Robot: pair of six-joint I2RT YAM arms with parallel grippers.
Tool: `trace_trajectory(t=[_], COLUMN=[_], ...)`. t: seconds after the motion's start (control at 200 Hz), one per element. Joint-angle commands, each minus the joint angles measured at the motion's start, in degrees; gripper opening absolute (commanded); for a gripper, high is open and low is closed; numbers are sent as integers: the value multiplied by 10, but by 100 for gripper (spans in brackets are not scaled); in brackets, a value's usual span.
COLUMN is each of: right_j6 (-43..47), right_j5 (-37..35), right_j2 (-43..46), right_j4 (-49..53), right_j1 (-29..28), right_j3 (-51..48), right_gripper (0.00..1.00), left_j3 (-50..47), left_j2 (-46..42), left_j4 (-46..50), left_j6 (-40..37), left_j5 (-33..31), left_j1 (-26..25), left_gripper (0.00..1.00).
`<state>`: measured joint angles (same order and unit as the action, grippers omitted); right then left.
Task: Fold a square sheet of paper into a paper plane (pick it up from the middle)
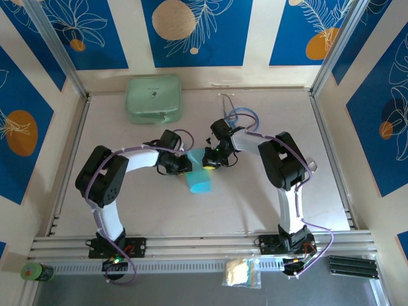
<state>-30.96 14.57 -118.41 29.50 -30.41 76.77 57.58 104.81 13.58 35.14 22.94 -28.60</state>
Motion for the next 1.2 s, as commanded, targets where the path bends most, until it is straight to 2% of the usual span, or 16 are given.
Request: trace_trajectory(t=[0.0, 0.095, 0.21, 0.375, 0.66, 0.96, 1.081, 1.196], right_j6=[10, 9, 5, 1, 2, -2, -1, -1], right_j5=[-119, -119, -118, -115, -115, -119, -128, -130], right_j2=[-67, -67, -72, -75, -80, -84, -85, -85], right_j4=[54, 54, 54, 52, 53, 61, 66, 68], right_j1=[-4, -5, -5, -6, -5, -4, -4, -4], right_j3=[-33, -32, -32, -34, -34, -32, -32, -30], right_gripper=[11, 11, 11, 10, 10, 10, 10, 10], left_j3=[-21, -22, -34, -27, -54, -148, -154, -144], left_j2=[-26, -50, -66, -47, -19, -58, -99, -130], left_j4=[36, 8, -61, -91, -60, -49, -53, -94], left_j6=[-24, -8, 50, 81, 52, 37, 63, 99], left_j5=[-15, 22, 57, 54, 33, 6, 21, 40], left_j1=[17, 16, 4, -23, -26, -6, -3, -10], left_gripper=[19, 19, 18, 18, 17, 16, 17, 17])
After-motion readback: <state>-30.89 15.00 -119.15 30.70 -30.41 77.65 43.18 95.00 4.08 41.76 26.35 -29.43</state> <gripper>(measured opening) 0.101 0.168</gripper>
